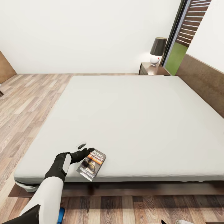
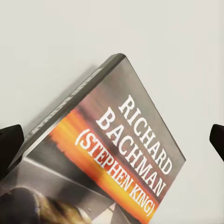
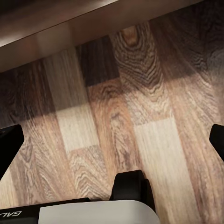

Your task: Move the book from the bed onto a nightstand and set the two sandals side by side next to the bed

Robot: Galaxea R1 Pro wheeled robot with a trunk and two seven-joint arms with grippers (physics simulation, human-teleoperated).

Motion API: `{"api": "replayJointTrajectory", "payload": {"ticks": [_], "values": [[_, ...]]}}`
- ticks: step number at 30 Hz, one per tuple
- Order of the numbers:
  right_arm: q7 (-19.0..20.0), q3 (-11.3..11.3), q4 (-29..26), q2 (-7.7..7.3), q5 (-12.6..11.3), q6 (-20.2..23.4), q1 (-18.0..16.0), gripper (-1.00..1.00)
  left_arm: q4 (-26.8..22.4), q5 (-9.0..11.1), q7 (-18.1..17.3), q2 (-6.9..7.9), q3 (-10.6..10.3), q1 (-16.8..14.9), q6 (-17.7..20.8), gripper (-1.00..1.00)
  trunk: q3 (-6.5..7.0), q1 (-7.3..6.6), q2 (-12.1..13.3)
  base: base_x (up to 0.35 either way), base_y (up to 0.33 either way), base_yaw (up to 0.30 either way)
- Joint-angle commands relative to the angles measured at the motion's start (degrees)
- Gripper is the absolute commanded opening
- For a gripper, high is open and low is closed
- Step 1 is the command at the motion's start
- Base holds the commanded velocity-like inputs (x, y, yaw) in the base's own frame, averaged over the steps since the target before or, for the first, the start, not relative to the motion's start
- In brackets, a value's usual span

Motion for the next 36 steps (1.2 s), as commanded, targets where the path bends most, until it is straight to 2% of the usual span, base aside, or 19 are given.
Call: {"api": "replayJointTrajectory", "payload": {"ticks": [1,14,36], "values": [[0.3,0.4,0.1,-0.03,-0.6,-0.2,-0.1,1.0,-0.1,-0.1,-0.3,-0.08,0.4,-0.1,0.4,1.0,-0.04,0.0,0.0,0.0,0.0,0.0],[0.3,0.4,0.1,-0.03,-0.6,-0.2,0.0,1.0,-0.1,-0.1,-0.3,0.0,0.4,-0.1,0.4,1.0,-0.04,0.0,0.0,0.0,0.0,0.0],[0.4,0.4,0.1,-0.04,-0.7,-0.1,-0.1,1.0,-0.1,0.0,-0.4,0.17,0.6,-0.1,0.5,1.0,3.91,-4.83,8.8,0.0,0.0,0.0]]}}
